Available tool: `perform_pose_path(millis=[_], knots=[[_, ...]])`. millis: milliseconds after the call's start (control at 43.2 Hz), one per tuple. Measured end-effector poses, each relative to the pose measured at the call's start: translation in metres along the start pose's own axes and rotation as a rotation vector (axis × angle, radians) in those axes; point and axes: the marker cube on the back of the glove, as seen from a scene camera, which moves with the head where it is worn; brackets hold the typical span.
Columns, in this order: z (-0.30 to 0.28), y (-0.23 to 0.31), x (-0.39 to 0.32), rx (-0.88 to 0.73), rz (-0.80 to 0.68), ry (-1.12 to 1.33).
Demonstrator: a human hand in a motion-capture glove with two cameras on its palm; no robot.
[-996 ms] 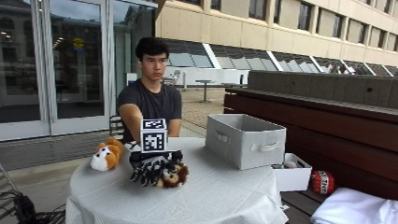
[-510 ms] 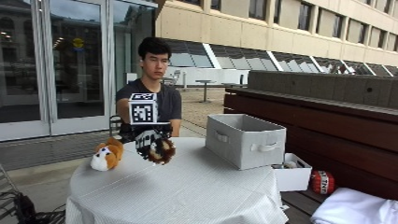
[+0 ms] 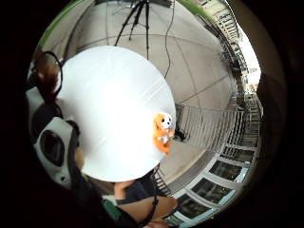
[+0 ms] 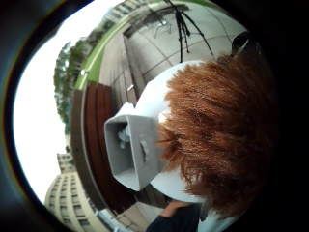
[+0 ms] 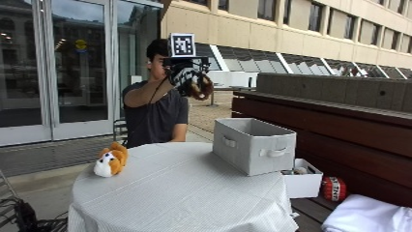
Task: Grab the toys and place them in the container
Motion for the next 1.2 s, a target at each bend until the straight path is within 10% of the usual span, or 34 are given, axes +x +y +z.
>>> perform_pose_path(millis=[602, 1204], knots=[[-0.038, 0.113, -0.228, 0.147, -0.303, 0.016], [0.048, 0.129, -0.260, -0.194, -0.441, -0.090]])
